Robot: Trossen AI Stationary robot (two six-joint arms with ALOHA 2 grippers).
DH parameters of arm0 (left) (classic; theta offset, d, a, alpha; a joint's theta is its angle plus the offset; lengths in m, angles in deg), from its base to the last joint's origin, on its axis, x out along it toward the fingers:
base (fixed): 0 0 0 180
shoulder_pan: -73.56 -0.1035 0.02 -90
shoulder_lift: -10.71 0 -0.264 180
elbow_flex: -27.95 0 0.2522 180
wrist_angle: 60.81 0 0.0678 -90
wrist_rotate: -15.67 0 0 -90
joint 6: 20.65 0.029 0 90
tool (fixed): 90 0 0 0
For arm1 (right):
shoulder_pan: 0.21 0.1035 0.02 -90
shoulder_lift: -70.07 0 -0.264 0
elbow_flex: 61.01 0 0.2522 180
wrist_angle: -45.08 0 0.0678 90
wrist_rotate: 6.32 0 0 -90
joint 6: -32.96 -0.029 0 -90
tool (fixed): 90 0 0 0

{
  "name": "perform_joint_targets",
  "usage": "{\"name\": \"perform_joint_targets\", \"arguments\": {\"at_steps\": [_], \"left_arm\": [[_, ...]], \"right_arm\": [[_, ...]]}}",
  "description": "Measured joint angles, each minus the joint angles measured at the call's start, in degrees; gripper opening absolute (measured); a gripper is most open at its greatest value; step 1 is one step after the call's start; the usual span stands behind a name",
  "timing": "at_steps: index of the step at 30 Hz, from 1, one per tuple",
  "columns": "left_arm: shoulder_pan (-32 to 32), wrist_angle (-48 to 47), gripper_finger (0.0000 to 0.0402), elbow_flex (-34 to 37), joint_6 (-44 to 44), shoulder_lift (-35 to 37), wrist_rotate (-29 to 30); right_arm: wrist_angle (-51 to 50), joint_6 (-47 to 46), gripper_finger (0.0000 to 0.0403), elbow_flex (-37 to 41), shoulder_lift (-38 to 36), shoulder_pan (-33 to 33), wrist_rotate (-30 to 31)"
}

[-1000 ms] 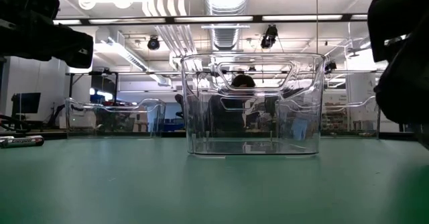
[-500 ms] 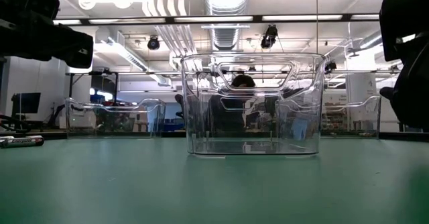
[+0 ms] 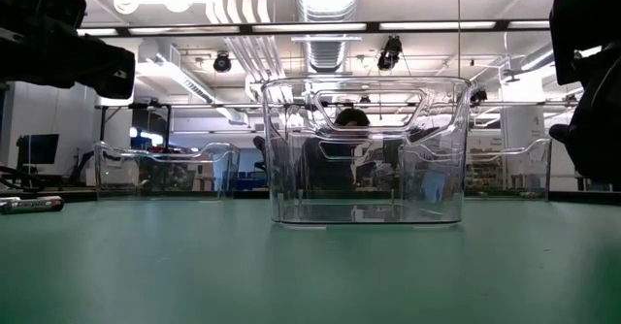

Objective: Sort batteries
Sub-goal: Put the black battery into the top right transparent bin

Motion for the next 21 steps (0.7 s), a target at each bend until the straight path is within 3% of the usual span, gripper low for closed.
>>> {"name": "perform_joint_targets", "arguments": {"at_steps": [5, 21], "left_arm": [[0.0, 0.0, 0.0007, 0.0, 0.0, 0.0, 0.0], [0.0, 0.0, 0.0007, -0.1, 0.0, 0.0, 0.0]], "right_arm": [[-0.3, -0.2, 0.0220, -0.4, 0.0, 0.7, -0.6], [0.6, -4.2, 0.0283, -3.4, -0.1, 6.2, -4.5]]}}
